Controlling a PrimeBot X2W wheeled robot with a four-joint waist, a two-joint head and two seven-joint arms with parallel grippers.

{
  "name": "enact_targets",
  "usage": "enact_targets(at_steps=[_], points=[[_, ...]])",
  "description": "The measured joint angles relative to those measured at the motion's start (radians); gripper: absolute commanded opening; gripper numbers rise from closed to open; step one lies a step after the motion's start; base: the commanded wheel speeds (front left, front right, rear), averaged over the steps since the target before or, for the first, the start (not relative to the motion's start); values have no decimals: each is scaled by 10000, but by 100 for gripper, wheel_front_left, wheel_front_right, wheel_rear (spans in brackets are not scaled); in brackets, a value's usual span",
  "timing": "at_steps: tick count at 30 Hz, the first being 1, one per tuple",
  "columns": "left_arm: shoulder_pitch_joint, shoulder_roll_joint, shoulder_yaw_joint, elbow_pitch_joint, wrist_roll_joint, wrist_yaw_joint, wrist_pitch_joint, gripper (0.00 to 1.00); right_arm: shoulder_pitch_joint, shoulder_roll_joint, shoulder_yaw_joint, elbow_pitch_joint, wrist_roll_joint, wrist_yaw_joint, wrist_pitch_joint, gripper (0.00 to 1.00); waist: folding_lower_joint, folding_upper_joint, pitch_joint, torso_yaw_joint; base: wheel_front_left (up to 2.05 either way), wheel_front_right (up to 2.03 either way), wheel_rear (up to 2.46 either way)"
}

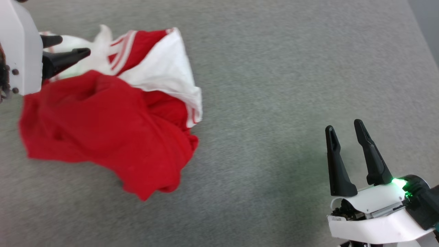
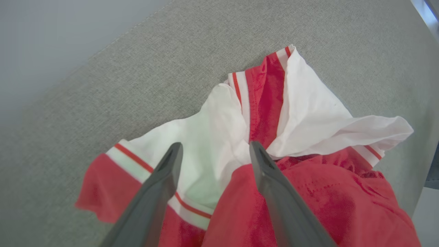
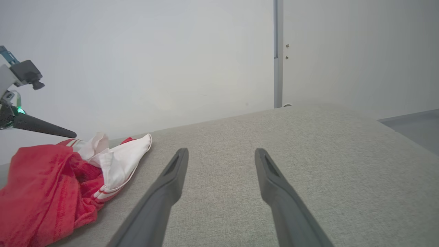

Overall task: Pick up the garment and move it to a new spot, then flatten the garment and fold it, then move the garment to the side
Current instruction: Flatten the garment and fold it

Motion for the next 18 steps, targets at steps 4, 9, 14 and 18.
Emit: enact_targets(at_steps=[4,9,14,18], points=[[-1,-33,6,222,12,19,88,100,134,0,86,-284,79,0,0,100,0,0,223,-436,0,0,0],[128,2,4,380,31,12,213,100,309,2,90,-311,92,0,0,100,0,0,424,-754,0,0,0],[320,-33,77,518,-176,-21,161,0,295,4,23,-278,27,0,0,100,0,0,414,-682,0,0,0],[308,-184,219,589,-307,-102,-4,0,239,8,-77,-226,-79,0,0,100,0,0,332,-477,0,0,0]])
